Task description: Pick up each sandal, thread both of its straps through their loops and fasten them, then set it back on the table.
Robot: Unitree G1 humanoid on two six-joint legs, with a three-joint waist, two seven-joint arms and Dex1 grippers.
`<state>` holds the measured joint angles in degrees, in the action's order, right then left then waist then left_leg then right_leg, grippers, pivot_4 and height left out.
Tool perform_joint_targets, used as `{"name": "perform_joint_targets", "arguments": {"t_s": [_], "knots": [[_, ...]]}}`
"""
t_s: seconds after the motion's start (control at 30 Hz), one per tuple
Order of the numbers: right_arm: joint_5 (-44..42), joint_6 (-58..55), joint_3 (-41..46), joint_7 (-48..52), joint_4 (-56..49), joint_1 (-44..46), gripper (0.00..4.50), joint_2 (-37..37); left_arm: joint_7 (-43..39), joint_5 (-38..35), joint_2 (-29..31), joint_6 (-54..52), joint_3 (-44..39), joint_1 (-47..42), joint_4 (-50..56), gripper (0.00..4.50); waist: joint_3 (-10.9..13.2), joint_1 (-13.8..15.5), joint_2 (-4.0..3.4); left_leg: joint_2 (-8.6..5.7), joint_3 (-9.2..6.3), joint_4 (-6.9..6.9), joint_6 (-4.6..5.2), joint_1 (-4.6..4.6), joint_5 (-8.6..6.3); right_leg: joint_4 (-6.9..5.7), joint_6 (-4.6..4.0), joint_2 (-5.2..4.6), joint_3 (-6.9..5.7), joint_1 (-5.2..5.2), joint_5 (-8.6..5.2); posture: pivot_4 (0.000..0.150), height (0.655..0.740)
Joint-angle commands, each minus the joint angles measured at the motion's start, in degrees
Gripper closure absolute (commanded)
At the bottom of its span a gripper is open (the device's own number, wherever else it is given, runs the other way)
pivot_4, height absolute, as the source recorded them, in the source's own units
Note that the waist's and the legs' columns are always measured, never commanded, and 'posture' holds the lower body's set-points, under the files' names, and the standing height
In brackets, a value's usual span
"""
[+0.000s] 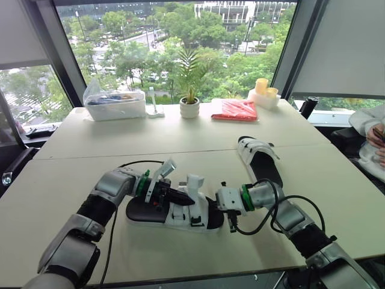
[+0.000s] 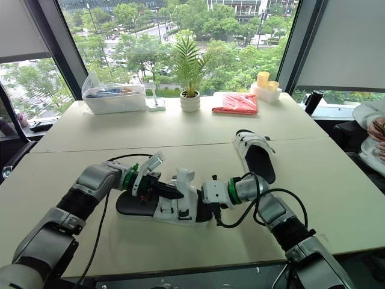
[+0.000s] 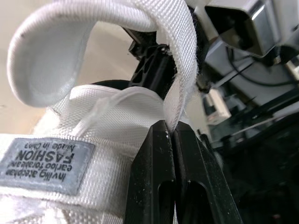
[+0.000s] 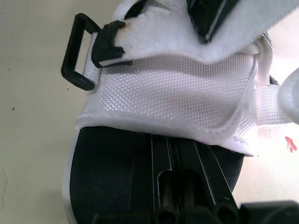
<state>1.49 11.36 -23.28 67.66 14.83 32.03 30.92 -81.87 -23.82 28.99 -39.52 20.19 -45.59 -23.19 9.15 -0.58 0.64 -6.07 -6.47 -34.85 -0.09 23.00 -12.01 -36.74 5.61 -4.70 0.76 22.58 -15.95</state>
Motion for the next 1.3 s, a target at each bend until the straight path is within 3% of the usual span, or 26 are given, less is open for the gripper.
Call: {"name": "perform_joint_targets", "arguments": {"t_s": [0.03, 0.2, 0.63, 1.03, 1.3], "knots": [[3.12, -1.95, -1.92, 0.43, 1.93, -1.85, 4.5, 0.9, 0.13, 4.91, -0.27, 4.89, 2.31, 0.71, -1.24, 4.46, 0.0, -0.01, 0.0, 0.0, 0.0, 0.0, 0.0, 0.0, 0.0, 0.0, 0.0, 0.0, 0.0, -0.01, 0.0, 0.15, 0.74], [3.1, -2.03, -1.92, 0.34, 1.92, -1.81, 4.5, 0.77, -0.55, 7.02, -0.88, 9.69, 2.56, 1.41, -0.02, 4.46, 0.0, -0.02, 0.0, 0.0, -0.01, 0.0, 0.03, 0.0, 0.01, -0.01, 0.01, 0.0, -0.01, 0.0, 0.01, 0.15, 0.74], [3.2, -1.88, -1.98, 0.08, 2.58, -1.37, 4.5, 0.28, -0.15, 5.35, -4.13, 8.4, -2.19, -2.72, 0.14, 4.46, 0.01, -0.03, 0.01, 0.0, -0.03, -0.03, 0.05, 0.02, 0.02, -0.01, 0.15, 0.03, -0.04, 0.0, 0.07, 0.15, 0.74], [3.23, -1.87, -2.03, -0.04, 2.74, -1.29, 4.5, 0.07, -7.55, 7.74, -0.8, 9.27, 0.14, -3.23, 0.3, 4.46, 0.01, -0.17, 0.01, 0.0, -0.04, -0.01, 0.05, 0.06, 0.03, -0.03, 0.19, 0.04, -0.05, 0.07, 0.09, 0.15, 0.74], [3.24, -1.63, -2.03, -0.01, 3.06, -1.06, 4.5, -0.04, -6.91, 8.71, -1.58, 11.7, -1.18, -3.68, -0.21, 4.46, 0.01, -0.17, 0.01, 0.0, -0.04, -0.01, 0.05, 0.06, 0.03, -0.03, 0.19, 0.04, -0.05, 0.07, 0.1, 0.15, 0.74]]}}
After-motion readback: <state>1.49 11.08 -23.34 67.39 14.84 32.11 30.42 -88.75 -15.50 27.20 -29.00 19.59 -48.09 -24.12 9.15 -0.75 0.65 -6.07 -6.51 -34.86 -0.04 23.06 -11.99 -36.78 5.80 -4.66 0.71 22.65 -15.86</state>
